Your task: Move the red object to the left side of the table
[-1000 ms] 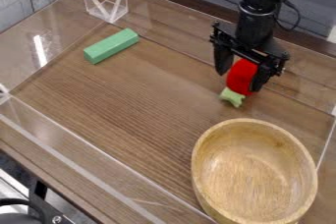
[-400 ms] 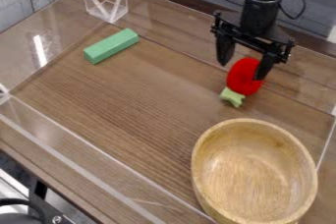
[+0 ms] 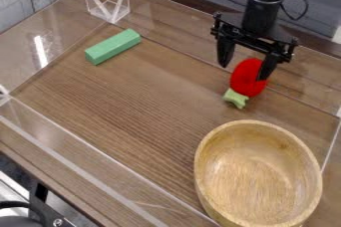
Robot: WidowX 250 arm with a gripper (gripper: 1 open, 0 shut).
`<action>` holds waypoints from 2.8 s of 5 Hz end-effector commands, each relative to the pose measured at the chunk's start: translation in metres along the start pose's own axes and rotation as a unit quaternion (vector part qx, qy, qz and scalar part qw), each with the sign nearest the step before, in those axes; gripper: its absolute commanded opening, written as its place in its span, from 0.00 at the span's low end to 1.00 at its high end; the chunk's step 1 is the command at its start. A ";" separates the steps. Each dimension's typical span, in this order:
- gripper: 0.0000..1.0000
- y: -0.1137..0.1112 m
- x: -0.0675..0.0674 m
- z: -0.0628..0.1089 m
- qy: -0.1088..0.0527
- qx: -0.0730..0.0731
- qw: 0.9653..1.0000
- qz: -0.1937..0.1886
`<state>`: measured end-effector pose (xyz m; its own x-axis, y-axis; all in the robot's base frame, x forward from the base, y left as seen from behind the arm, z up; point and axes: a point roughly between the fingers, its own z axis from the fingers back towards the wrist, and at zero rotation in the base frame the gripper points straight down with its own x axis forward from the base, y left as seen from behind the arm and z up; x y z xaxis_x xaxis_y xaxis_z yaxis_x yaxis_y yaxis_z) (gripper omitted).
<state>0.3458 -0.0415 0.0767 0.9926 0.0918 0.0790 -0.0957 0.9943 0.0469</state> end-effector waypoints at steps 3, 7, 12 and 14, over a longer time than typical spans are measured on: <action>0.00 0.009 0.013 0.050 -0.065 -0.020 0.997 -0.021; 1.00 0.009 0.026 0.034 -0.062 -0.024 0.996 -0.061; 0.00 -0.026 0.021 -0.011 -0.024 -0.032 0.997 -0.072; 0.00 -0.012 0.028 0.056 -0.085 -0.040 0.995 -0.027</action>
<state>0.3647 -0.0551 0.1103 0.9832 0.0276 0.1805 -0.0254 0.9996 -0.0145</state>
